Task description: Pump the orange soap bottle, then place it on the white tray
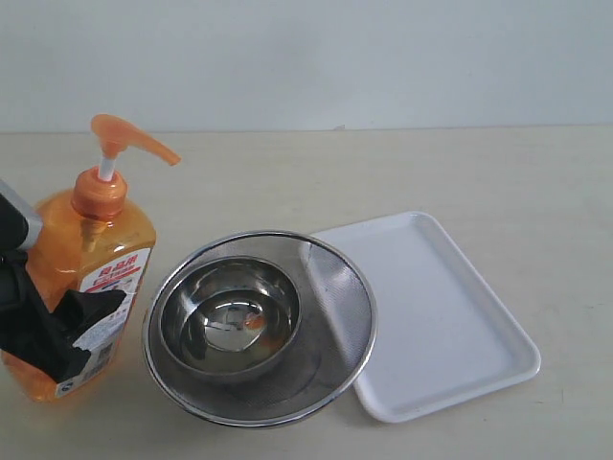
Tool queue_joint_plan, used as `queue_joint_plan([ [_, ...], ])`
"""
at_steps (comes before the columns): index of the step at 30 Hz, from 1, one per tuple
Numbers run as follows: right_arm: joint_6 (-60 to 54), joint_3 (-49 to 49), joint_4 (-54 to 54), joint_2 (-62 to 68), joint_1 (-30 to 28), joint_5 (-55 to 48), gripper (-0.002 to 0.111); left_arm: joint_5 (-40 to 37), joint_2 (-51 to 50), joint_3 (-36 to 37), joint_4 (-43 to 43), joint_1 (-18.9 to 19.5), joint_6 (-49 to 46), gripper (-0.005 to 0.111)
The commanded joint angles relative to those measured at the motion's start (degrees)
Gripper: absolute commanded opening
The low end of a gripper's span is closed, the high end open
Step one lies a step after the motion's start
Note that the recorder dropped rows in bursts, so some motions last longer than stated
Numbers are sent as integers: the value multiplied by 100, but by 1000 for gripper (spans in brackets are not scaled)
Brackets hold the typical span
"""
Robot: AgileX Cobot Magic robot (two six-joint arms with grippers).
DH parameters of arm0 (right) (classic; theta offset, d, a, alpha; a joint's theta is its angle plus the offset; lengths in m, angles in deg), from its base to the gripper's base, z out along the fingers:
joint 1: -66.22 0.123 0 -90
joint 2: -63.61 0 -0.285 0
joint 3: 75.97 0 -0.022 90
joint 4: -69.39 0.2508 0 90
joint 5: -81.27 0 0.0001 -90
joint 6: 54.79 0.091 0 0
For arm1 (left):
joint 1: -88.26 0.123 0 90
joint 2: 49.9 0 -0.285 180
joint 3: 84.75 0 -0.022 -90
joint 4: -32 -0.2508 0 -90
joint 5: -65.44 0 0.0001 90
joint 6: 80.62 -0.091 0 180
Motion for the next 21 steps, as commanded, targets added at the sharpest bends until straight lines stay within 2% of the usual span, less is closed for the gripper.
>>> queue_joint_plan([
  [1, -88, -3, -277, -31, -5, 203, 0, 164, 12, -67, 48, -22, 23, 5],
  [12, 24, -3, -400, -31, -5, 2584, 0, 151, 12, -67, 48, -22, 23, 5],
  [15, 1012, -3, -195, -31, -3, 3236, 0, 151, 12, -67, 48, -22, 23, 5],
  [18, 2135, -146, -1021, -31, -3, 3184, 0, 151, 12, -67, 48, -22, 23, 5],
  [21, 3959, -467, -3227, 424, 148, 3695, 0, 124, 12, -67, 48, -22, 23, 5],
])
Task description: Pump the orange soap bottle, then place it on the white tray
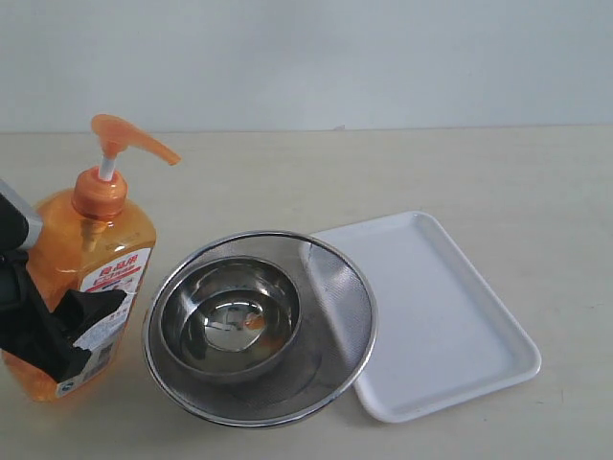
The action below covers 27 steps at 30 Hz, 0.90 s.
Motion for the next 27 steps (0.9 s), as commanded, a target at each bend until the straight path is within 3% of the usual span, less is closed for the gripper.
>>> queue_joint_plan([
  [1, 2579, -469, -2948, 652, 211, 1060, 0, 124, 23, -67, 48, -22, 21, 5],
  [5, 3331, -1007, -4293, 1844, 292, 2455, 0, 124, 23, -67, 48, -22, 21, 5],
  [11, 3973, -1556, -4399, 3892, 292, 3960, 0, 124, 23, -67, 48, -22, 21, 5],
  [17, 3778, -1980, -4675, 5703, 337, 5646, 0, 124, 23, -67, 48, -22, 21, 5],
  [22, 3277, -2680, -4860, 6710, 1067, 5650, 0, 171, 23, -67, 48, -22, 21, 5],
  [27, 3093, -3565, -4882, 7461, 2200, 4698, 0, 169, 23, -67, -19, -22, 21, 5],
])
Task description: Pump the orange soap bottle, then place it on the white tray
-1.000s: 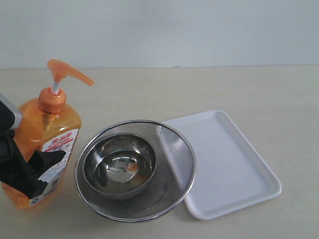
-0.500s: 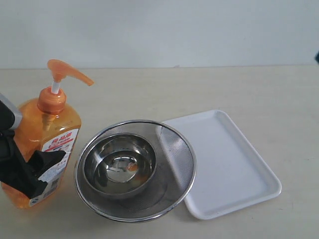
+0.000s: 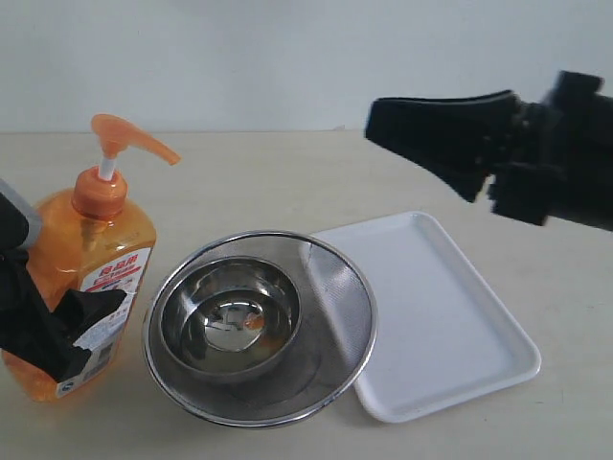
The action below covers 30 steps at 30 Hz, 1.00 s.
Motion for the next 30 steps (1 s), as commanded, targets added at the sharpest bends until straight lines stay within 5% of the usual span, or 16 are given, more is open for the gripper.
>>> queue_joint_plan([
  [1, -205, -760, -60, 547, 973, -1056, 0, 169, 23, -57, -19, -22, 11, 5],
  [5, -214, -1501, -338, 1029, 1923, -2454, 0, 169, 23, -57, -388, -22, 11, 5],
  [9, -75, -1953, -780, 1521, 2403, -2602, 0, 197, 23, -57, -426, -22, 11, 5],
  [30, -375, -2294, -165, 2057, 2491, -2834, 0, 295, 19, -34, -426, -22, 11, 5],
])
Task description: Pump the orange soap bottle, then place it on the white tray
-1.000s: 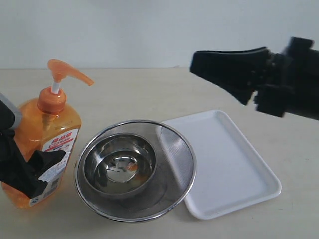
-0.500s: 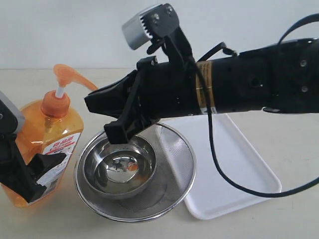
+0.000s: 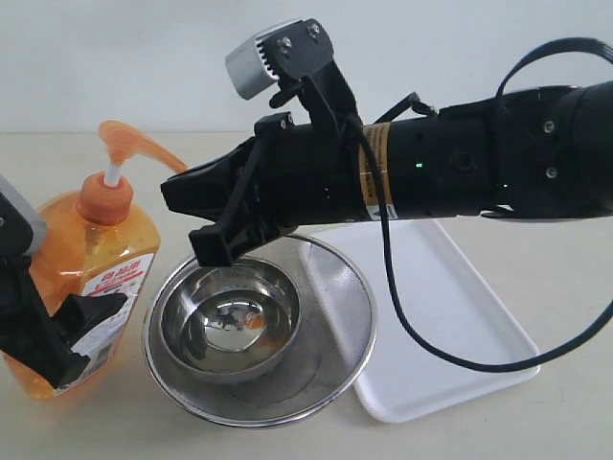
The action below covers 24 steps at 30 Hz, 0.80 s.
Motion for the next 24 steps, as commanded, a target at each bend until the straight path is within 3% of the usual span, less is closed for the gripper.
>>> queue_joint_plan([
  [1, -107, -128, 228, 1, -2, -276, 0, 274, 19, -34, -50, -22, -34, 5],
  [11, -61, -223, 243, 1, -2, -1036, 0, 274, 19, -34, -50, -22, -34, 5],
  [19, 311, -223, -116, -88, -2, -903, 0, 274, 19, -37, -50, -22, -78, 5],
  [24, -509, -260, 586, -569, -2, -1431, 0, 274, 19, -37, -50, -22, -78, 5],
])
